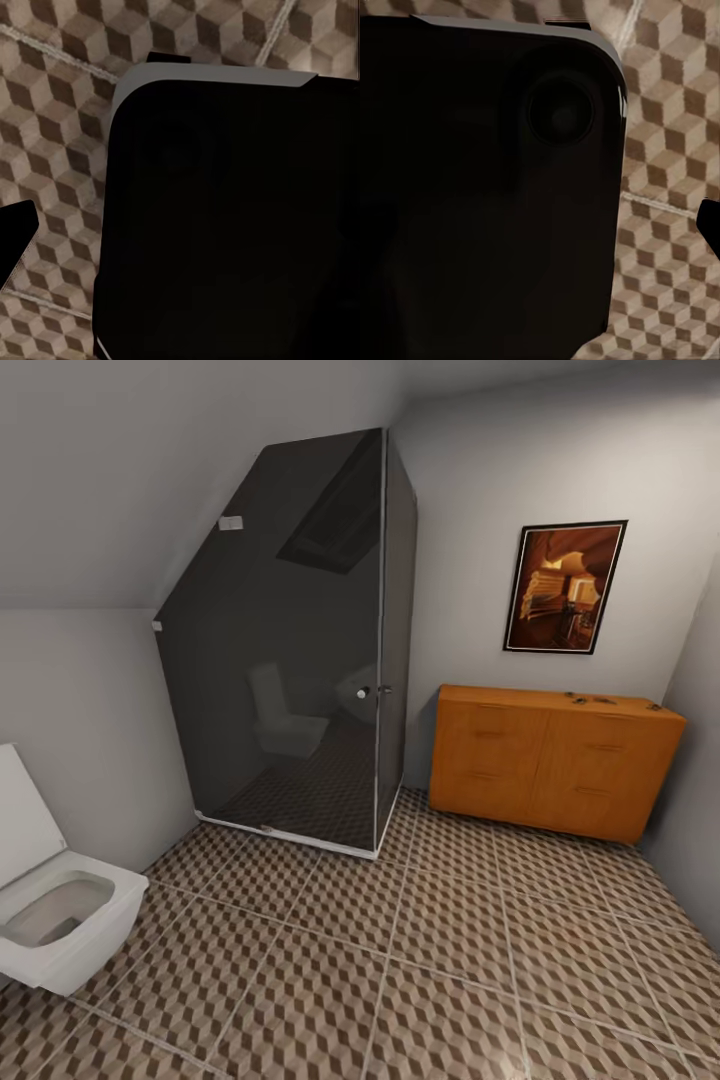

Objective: Take the four mousetraps from the cabinet in the bathroom and place them on the bathroom floor. Make sure all four end up on the same floor surface, and ensure that at least two of them are either under or directly next to the same bathroom sink.

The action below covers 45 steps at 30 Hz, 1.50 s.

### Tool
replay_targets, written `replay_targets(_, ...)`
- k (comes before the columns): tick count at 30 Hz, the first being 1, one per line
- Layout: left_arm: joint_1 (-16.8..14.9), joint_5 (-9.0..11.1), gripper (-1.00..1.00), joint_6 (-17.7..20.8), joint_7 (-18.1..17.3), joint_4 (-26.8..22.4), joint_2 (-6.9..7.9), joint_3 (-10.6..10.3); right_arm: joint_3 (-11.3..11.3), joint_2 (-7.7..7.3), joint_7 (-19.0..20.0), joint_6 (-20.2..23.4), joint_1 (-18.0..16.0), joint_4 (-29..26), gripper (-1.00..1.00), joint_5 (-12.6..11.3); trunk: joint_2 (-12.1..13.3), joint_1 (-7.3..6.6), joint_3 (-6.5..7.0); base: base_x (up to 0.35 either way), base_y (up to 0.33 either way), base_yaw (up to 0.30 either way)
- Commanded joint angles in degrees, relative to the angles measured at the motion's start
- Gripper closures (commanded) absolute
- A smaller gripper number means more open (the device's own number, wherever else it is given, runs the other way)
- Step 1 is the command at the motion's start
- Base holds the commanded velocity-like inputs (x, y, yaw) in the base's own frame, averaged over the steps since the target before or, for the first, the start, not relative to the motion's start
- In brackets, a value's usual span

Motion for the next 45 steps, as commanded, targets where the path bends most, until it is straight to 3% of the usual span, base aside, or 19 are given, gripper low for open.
replay_targets(1,-0.01,0.52,-1.00,-0.15,0.01,0.02,-0.01,0.08,0.03,0.00,0.02,-0.18,-0.01,0.01,-1.00,0.04,-0.02,0.00,-0.01,0.000,0.000,-0.275)
replay_targets(45,-0.01,0.49,-1.00,-0.15,0.01,-0.04,-0.01,0.08,-0.05,0.01,0.02,-0.25,-0.01,-0.01,-1.00,0.04,-0.02,0.00,1.26,0.000,0.000,-0.276)
